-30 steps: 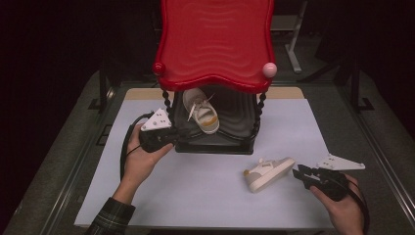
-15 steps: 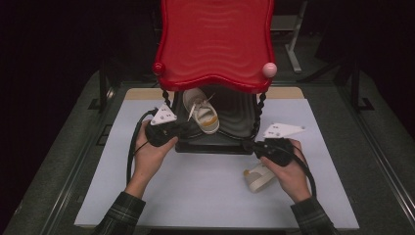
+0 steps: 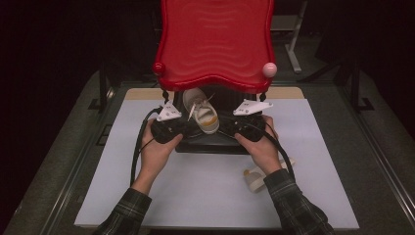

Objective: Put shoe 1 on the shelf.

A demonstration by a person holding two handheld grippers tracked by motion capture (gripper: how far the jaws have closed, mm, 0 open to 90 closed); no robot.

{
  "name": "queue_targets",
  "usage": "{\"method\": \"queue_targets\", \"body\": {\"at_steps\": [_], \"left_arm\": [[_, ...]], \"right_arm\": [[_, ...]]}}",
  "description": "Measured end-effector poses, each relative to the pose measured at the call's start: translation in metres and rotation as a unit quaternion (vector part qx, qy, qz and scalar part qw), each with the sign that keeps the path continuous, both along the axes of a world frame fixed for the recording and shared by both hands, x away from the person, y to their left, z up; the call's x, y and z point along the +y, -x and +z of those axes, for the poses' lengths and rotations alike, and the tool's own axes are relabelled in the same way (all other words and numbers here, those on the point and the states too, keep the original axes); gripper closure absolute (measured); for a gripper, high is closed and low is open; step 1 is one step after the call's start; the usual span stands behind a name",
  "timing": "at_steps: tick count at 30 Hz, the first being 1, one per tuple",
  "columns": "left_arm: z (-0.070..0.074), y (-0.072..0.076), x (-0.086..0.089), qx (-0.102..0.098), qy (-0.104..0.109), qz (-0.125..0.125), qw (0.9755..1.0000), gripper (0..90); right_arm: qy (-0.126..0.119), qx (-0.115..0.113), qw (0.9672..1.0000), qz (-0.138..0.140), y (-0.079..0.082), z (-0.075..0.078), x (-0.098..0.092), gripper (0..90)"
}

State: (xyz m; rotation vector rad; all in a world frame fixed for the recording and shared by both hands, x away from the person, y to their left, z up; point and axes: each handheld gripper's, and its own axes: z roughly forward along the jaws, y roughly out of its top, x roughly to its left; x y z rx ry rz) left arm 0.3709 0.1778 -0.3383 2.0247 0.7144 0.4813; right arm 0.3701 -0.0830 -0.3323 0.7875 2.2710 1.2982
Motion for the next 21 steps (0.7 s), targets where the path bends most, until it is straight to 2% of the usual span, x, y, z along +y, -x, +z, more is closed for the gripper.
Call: {"method": "queue_targets", "body": {"at_steps": [3,10,14,21], "left_arm": [[0.000,-0.001,-0.002,0.000,-0.003,0.001,1.0000,90.0],[0.002,-0.003,-0.005,-0.002,-0.006,0.000,1.0000,90.0],[0.003,-0.005,-0.006,-0.009,-0.011,0.012,0.9998,90.0],[0.007,-0.015,-0.008,-0.025,-0.014,0.034,0.9990,90.0]], "right_arm": [[0.005,-0.002,1.0000,0.000,-0.004,-0.001,0.007,90.0],[-0.004,0.002,1.0000,0.004,-0.007,-0.002,0.006,90.0],[-0.010,0.004,0.9999,0.010,-0.007,-0.003,0.007,90.0],[-0.002,0.003,0.9998,0.019,-0.007,-0.005,0.013,90.0]]}}
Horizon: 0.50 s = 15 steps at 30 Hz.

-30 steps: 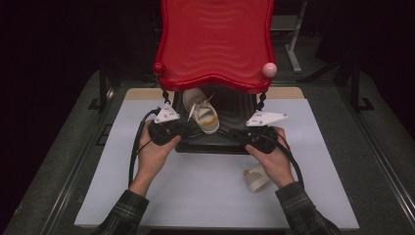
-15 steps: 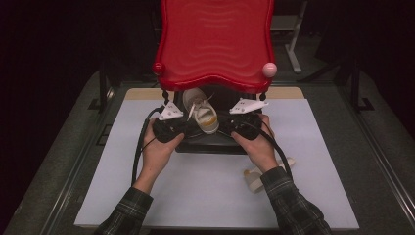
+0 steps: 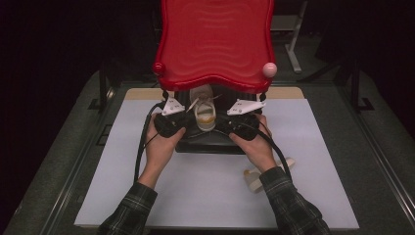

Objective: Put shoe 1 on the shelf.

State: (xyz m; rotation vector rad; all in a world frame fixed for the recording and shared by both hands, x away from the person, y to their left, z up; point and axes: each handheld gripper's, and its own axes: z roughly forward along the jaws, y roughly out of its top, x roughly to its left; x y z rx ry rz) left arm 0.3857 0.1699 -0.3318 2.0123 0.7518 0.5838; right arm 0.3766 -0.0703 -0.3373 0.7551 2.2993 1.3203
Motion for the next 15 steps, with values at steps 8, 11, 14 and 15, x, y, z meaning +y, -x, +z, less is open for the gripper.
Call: {"method": "queue_targets", "body": {"at_steps": [8,11,14,15], "left_arm": [[-0.0002,-0.0006,-0.0096,-0.013,-0.006,0.034,0.9993,90.0],[0.0002,-0.0013,-0.0086,-0.011,-0.006,0.038,0.9992,90.0],[0.0001,0.0002,-0.0027,-0.008,0.009,0.028,0.9995,90.0],[0.0011,0.0020,-0.0012,-0.009,0.012,0.028,0.9995,90.0]], "right_arm": [[0.005,-0.005,1.0000,-0.002,0.0005,-0.0004,0.0021,90.0],[0.007,-0.004,1.0000,-0.005,0.0003,-0.0004,0.0025,90.0],[0.003,-0.002,1.0000,-0.004,0.0017,-0.0010,0.0003,90.0],[-0.003,0.000,1.0000,0.000,0.0026,-0.0008,-0.0004,90.0]]}}
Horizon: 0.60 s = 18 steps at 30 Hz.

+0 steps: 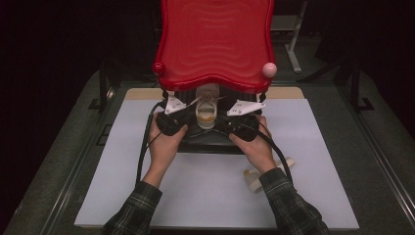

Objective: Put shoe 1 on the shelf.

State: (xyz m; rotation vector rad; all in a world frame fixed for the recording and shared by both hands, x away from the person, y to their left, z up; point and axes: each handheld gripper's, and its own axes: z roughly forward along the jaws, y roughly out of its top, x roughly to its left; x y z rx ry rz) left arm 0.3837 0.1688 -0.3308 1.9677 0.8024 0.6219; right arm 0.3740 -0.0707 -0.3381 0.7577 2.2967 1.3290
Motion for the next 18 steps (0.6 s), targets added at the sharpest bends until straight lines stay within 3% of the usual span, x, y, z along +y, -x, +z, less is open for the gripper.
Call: {"method": "queue_targets", "body": {"at_steps": [3,8,12,18], "left_arm": [[0.003,0.012,0.004,-0.002,0.014,-0.007,0.9999,90.0],[0.001,0.026,0.004,0.011,0.016,-0.048,0.9986,90.0],[-0.003,0.024,-0.006,0.017,0.016,-0.060,0.9979,90.0],[-0.006,0.016,-0.009,0.027,0.025,-0.055,0.9978,90.0]], "right_arm": [[-0.004,-0.004,0.9999,0.011,0.005,0.003,0.000,90.0],[-0.003,0.000,0.9995,0.030,0.011,0.003,0.008,90.0],[0.003,0.001,0.9997,0.024,0.006,-0.002,0.014,90.0],[0.000,0.010,0.9998,0.015,-0.002,-0.006,0.014,90.0]]}}
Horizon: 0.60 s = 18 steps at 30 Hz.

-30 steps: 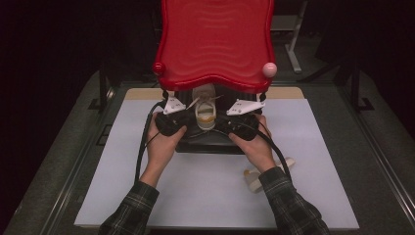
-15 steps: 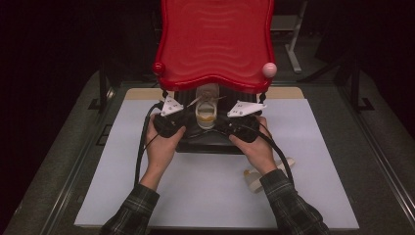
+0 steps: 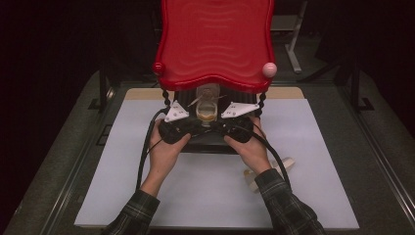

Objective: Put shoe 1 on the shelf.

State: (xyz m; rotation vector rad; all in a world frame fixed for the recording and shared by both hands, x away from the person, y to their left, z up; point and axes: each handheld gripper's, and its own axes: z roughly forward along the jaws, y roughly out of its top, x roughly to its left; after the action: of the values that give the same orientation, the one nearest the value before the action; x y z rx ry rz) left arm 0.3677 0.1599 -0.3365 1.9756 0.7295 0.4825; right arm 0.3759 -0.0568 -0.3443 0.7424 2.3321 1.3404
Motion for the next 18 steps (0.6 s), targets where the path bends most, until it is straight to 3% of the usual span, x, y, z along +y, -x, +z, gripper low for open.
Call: {"method": "queue_targets", "body": {"at_steps": [9,18], "left_arm": [[0.002,0.003,0.002,-0.004,-0.005,-0.005,1.0000,90.0],[0.006,0.021,0.024,0.012,-0.010,-0.030,0.9994,84.0]], "right_arm": [[-0.003,0.002,1.0000,0.000,0.002,0.000,0.000,90.0],[-0.008,0.008,0.9999,0.007,0.017,0.011,-0.014,87.3]]}}
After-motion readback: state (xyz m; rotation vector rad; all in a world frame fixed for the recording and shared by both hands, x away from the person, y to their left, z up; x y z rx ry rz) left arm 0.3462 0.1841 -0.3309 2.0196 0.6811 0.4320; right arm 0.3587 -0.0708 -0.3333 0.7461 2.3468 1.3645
